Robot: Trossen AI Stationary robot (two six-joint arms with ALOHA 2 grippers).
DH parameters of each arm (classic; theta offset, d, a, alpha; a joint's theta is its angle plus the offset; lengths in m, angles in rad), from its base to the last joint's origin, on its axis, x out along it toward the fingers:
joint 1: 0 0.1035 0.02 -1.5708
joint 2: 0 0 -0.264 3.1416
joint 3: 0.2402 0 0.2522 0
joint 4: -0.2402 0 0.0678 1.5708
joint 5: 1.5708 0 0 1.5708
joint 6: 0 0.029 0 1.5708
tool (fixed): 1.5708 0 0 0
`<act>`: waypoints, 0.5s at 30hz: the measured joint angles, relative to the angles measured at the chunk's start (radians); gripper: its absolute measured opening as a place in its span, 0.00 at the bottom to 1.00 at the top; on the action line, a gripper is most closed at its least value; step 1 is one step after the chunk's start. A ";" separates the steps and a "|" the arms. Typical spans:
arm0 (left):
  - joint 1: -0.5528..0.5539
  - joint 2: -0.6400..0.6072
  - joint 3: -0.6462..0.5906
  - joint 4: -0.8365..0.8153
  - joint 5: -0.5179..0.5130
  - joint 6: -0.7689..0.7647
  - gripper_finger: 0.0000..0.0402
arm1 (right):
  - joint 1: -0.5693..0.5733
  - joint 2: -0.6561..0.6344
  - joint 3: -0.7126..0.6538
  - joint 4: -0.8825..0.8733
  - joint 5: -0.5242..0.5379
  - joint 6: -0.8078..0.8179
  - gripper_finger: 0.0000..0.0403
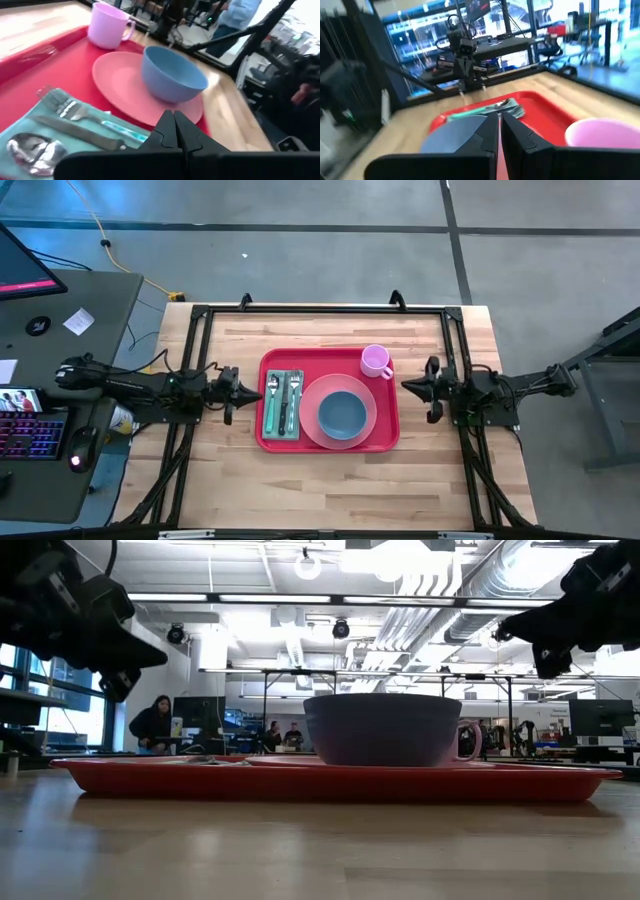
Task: Set up tray
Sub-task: Return to Home Position
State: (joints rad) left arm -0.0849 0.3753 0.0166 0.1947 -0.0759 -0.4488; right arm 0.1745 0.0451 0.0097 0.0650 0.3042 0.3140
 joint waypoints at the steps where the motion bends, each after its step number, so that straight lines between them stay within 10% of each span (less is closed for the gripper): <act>1: 0.000 0.001 0.000 -0.008 -0.007 0.001 0.03 | 0.000 0.001 0.000 0.000 0.001 -0.047 0.00; 15: 0.000 0.000 -0.004 -0.044 -0.140 0.065 0.18 | 0.000 0.001 0.000 0.006 0.008 -0.184 0.00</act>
State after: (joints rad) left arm -0.0849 0.3752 0.0128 0.1502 -0.2155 -0.3836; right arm 0.1745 0.0460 0.0093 0.0711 0.3119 0.1299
